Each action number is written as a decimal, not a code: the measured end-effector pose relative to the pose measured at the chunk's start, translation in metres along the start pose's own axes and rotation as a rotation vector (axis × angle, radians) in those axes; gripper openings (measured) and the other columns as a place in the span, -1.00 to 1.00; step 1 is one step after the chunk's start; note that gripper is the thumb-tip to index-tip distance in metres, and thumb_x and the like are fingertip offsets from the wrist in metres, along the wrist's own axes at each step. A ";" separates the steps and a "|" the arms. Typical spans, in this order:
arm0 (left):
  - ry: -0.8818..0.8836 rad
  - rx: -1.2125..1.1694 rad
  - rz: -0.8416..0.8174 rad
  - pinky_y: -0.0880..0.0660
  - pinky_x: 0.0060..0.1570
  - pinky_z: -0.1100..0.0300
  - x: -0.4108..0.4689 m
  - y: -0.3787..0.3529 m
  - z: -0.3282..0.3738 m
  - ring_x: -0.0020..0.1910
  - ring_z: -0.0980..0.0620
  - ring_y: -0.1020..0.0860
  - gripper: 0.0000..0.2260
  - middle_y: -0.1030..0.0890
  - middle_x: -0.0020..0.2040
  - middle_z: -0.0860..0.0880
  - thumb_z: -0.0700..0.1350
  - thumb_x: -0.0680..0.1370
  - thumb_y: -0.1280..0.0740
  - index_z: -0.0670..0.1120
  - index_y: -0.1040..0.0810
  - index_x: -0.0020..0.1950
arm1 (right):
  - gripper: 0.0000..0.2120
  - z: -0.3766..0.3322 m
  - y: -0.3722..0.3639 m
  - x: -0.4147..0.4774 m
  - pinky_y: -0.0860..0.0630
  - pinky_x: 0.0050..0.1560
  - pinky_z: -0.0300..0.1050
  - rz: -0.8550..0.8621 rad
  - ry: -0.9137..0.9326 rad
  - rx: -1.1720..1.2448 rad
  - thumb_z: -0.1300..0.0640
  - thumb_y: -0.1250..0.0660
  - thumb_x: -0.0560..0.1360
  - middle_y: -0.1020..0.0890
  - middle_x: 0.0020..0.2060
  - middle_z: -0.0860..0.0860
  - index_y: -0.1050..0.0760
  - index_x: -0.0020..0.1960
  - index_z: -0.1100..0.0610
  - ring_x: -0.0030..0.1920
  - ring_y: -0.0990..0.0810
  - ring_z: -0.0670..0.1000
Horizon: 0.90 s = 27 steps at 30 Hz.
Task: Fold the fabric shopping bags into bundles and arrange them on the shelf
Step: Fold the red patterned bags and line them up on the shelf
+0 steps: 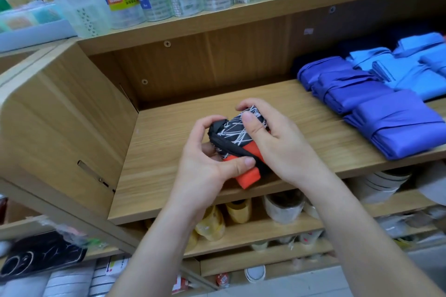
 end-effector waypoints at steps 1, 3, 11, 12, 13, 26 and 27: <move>0.019 -0.010 -0.023 -0.64 -0.09 0.00 0.002 0.003 0.002 -0.09 -0.14 -0.69 -0.39 -0.71 -0.05 -0.14 -0.28 0.20 -0.60 0.05 -0.52 0.17 | -0.80 0.000 0.003 0.001 -0.53 -0.04 -0.19 0.009 0.029 0.003 -0.09 -0.17 0.62 -0.63 -0.12 -0.16 -0.50 0.15 -0.09 -0.08 -0.60 -0.17; 0.039 -0.046 -0.081 -0.65 -0.11 0.00 0.005 0.009 0.007 -0.13 -0.17 -0.69 -0.46 -0.71 -0.11 -0.20 -0.27 0.16 -0.61 0.01 -0.60 0.08 | -0.80 0.003 0.007 0.002 -0.54 -0.05 -0.13 -0.030 0.047 0.026 -0.06 -0.19 0.55 -0.65 -0.13 -0.14 -0.54 0.08 -0.08 -0.10 -0.61 -0.13; 0.105 0.092 -0.205 -0.54 -0.43 0.19 0.014 0.016 0.017 -0.36 -0.07 -0.65 -0.69 -0.66 -0.34 -0.21 -0.14 0.17 -0.53 -0.23 -0.50 -0.24 | -0.76 0.002 0.003 0.002 -0.54 0.09 -0.07 -0.413 0.042 0.058 0.03 -0.21 0.54 -0.67 -0.03 -0.09 -0.57 0.14 -0.03 0.01 -0.63 -0.07; 0.101 0.121 -0.201 -0.52 -0.45 0.22 0.015 0.016 0.016 -0.38 -0.03 -0.63 -0.70 -0.66 -0.34 -0.19 -0.12 0.19 -0.53 -0.23 -0.50 -0.25 | -0.76 0.003 0.001 0.002 -0.54 0.10 -0.05 -0.416 0.043 0.070 0.03 -0.21 0.54 -0.67 -0.01 -0.07 -0.56 0.15 -0.02 0.02 -0.63 -0.05; 0.093 0.152 -0.204 -0.51 -0.45 0.23 0.016 0.016 0.017 -0.39 -0.02 -0.62 -0.71 -0.66 -0.34 -0.19 -0.10 0.22 -0.52 -0.22 -0.51 -0.24 | -0.77 0.006 -0.001 0.001 -0.54 0.08 -0.04 -0.399 0.034 0.121 0.03 -0.21 0.54 -0.67 -0.01 -0.05 -0.55 0.14 -0.01 0.01 -0.63 -0.04; -0.058 0.271 -0.349 -0.61 -0.25 0.15 -0.003 0.024 0.019 -0.31 -0.05 -0.65 -0.86 -0.67 -0.28 -0.22 -0.18 0.33 -0.49 0.00 -0.64 -0.16 | -0.90 0.013 0.008 -0.008 -0.43 -0.28 -0.22 -0.374 -0.064 0.468 0.12 -0.23 0.53 -0.56 -0.26 0.00 -0.48 -0.04 0.12 -0.27 -0.48 -0.04; -0.011 0.242 -0.358 -0.61 -0.28 0.17 -0.005 0.023 0.017 -0.32 -0.06 -0.65 -0.87 -0.67 -0.27 -0.27 -0.21 0.34 -0.48 -0.07 -0.62 -0.16 | -0.90 0.011 0.010 -0.008 -0.40 -0.25 -0.22 -0.396 -0.034 0.378 0.11 -0.22 0.53 -0.54 -0.26 -0.02 -0.48 -0.05 0.11 -0.26 -0.46 -0.07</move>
Point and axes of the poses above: each hand's wrist, its own x-axis towards the middle knuckle, its own y-axis out of the back of the hand, z = x × y, the point moved 3 cm from there along x, towards the middle knuckle
